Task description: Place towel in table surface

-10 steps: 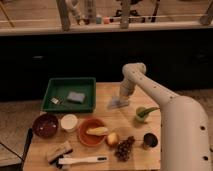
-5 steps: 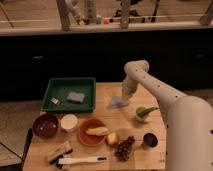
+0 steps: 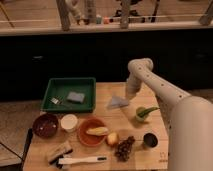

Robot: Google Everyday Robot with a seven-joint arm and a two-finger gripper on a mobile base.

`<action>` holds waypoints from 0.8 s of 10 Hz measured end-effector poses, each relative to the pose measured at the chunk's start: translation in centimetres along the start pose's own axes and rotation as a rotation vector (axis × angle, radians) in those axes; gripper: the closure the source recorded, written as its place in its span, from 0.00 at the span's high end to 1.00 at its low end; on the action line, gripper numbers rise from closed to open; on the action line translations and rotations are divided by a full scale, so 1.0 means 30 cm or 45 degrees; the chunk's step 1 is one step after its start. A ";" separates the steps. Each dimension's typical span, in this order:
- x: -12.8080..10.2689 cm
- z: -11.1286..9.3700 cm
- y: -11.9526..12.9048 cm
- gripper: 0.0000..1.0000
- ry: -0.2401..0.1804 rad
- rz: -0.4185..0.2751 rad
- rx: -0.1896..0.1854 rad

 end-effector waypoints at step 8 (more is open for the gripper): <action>-0.105 0.026 -0.096 0.80 -0.053 -0.058 0.045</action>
